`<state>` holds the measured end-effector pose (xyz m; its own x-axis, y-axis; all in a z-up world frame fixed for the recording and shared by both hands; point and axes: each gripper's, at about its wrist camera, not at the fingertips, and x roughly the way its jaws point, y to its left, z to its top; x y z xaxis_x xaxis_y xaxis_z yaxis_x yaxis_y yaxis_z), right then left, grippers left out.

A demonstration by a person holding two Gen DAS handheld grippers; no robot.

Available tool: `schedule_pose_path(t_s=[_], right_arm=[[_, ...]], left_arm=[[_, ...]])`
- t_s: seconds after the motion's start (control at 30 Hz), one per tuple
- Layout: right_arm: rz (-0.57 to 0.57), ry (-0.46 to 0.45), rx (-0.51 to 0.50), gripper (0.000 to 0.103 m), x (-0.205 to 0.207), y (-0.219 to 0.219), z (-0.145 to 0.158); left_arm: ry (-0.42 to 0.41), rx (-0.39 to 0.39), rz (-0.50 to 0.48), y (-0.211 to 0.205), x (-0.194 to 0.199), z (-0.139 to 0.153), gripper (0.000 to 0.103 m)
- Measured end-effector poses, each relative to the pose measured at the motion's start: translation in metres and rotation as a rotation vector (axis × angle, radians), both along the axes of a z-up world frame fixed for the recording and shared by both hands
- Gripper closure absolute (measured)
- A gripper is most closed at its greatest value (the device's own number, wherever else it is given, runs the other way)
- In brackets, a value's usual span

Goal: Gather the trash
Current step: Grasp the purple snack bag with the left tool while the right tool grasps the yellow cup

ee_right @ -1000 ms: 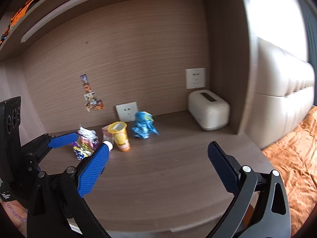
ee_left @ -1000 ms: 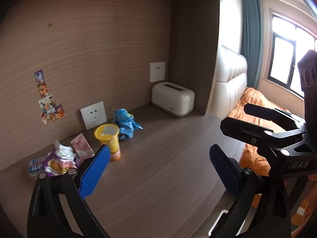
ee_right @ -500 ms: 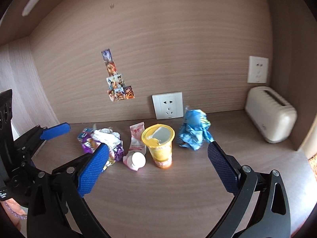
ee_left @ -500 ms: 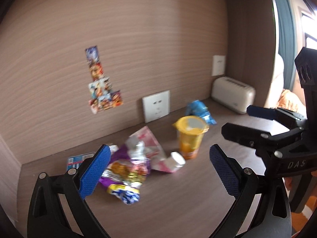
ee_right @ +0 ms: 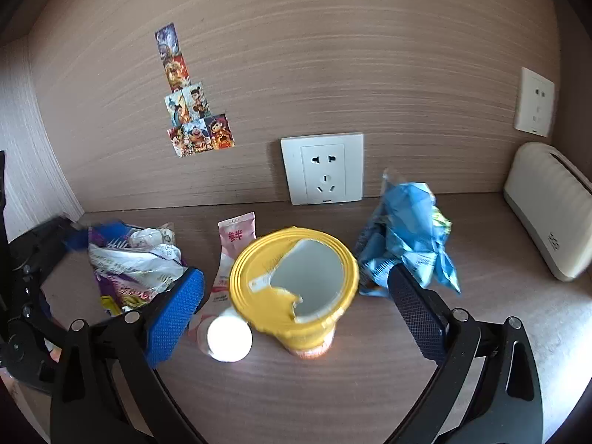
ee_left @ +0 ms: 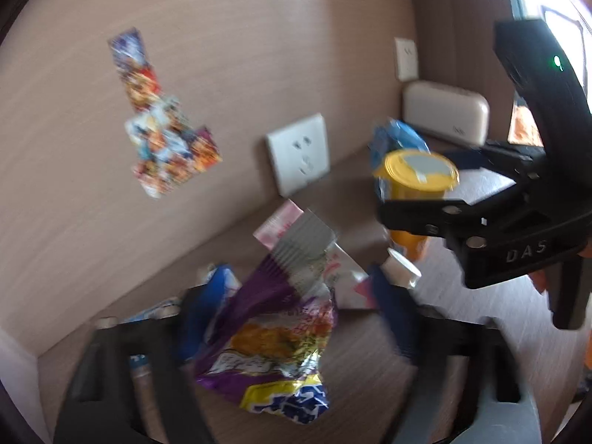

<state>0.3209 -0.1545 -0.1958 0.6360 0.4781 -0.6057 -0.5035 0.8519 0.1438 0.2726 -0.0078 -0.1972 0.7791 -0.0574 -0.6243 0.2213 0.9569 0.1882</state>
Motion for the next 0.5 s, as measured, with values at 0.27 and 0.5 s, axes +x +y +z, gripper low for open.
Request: schedule_pose_path(t_s=[0.27, 0.5], right_arm=[[-0.021, -0.032, -0.016, 0.056, -0.009, -0.006, 0.014], [-0.048, -0.116, -0.005, 0.056, -0.051, -0.037, 0.058]], left_arm=[[0.033, -0.077, 0.000, 0.006, -0.003, 0.017, 0.068], [-0.035, -0.134, -0.031, -0.017, -0.039, 0.059, 0.068]])
